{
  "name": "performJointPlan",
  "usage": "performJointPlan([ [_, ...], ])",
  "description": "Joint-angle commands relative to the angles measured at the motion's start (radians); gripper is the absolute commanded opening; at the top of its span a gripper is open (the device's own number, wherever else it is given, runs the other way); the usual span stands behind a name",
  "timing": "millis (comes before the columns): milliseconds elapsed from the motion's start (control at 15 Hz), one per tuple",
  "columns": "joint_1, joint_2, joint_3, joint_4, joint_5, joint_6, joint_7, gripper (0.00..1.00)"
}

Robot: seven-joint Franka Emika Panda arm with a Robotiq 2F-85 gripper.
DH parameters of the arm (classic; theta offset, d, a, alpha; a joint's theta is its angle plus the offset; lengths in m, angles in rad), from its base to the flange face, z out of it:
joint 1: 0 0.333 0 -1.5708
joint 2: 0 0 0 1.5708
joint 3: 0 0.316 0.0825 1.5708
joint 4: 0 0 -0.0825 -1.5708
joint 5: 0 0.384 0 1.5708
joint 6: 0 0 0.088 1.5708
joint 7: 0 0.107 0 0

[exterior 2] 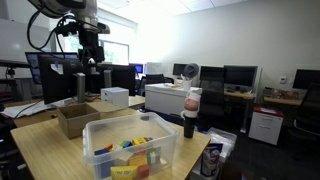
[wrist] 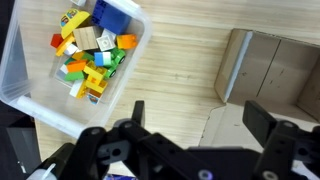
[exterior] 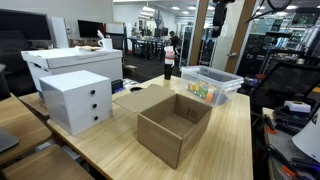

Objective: Close the brown box.

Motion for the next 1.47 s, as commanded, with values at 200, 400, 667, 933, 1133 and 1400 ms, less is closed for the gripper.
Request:
performJointPlan([
  [200, -0.051, -0.026, -0.099, 0.013, -0.004, -0.075, -0.266, 1.00],
  [400, -0.045, -0.006, -0.113, 0.024, 0.027, -0.064, -0.299, 1.00],
  [667, -0.024, 0.022, -0.089, 0.030, 0.076, -0.013, -0.263, 1.00],
  [933, 0.022, 0.086, -0.046, 0.038, 0.153, 0.068, -0.249, 1.00],
  [1133, 0.052, 0.162, -0.003, 0.053, 0.195, 0.148, -0.223, 1.00],
  [1400, 0.053, 0.268, 0.027, 0.087, 0.181, 0.234, -0.204, 1.00],
])
